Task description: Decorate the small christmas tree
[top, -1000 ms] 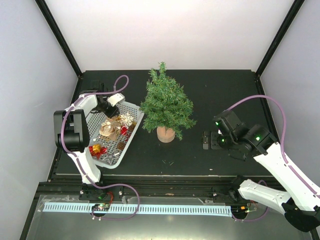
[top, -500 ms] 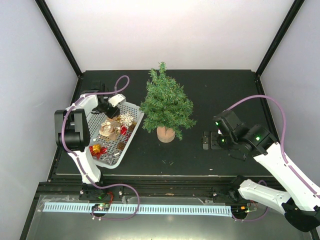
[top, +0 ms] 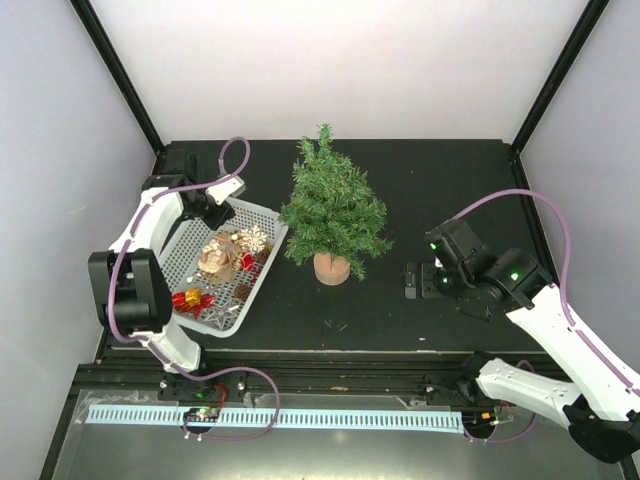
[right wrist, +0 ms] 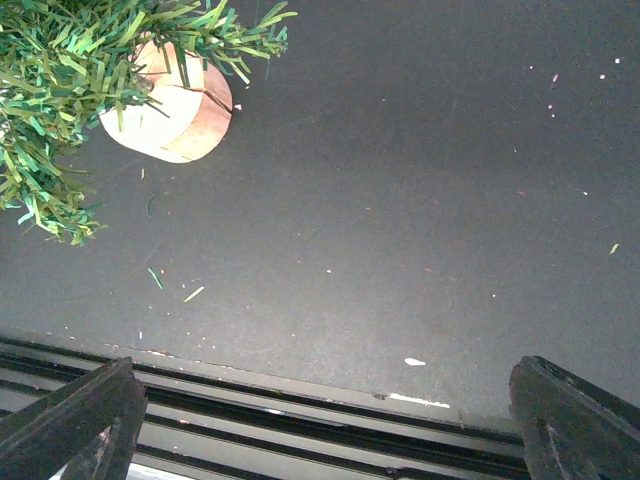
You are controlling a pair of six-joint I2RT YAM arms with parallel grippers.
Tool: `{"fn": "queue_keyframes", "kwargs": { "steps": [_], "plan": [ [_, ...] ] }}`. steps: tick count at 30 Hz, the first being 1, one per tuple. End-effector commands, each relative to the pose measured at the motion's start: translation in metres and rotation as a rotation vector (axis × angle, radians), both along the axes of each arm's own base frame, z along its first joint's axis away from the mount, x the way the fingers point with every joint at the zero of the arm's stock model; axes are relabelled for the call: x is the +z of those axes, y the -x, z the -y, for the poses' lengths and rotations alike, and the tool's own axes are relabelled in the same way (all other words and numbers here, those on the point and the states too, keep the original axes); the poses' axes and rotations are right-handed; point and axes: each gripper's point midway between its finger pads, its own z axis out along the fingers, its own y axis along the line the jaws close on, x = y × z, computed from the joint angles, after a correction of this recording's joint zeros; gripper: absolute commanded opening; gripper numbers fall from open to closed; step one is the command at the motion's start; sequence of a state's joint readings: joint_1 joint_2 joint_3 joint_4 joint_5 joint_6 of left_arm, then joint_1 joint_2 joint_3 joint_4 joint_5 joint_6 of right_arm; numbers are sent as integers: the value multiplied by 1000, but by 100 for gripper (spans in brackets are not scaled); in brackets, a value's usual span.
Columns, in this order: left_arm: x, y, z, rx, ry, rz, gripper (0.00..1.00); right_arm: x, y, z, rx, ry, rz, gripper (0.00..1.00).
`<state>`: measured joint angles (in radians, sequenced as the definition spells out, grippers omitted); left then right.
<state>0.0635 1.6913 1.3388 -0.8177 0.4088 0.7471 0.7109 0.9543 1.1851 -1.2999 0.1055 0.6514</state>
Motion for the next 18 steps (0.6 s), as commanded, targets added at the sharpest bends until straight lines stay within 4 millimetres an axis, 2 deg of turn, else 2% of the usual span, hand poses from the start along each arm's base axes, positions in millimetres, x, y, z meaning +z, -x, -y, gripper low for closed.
{"fn": "queue_keyframes", "kwargs": {
  "steps": [1,4,14,18],
  "plan": [
    [46,10,4,-12,18,62,1,3,-6,-2,13,-3,28,100],
    [67,20,4,-21,10,89,2,3,-6,-3,18,-3,33,100],
    [153,52,-3,-18,-42,242,2,10,-8,-1,24,-5,71,100],
    [199,67,2,-18,26,300,2,13,-9,1,25,1,88,100]
  ]
}}
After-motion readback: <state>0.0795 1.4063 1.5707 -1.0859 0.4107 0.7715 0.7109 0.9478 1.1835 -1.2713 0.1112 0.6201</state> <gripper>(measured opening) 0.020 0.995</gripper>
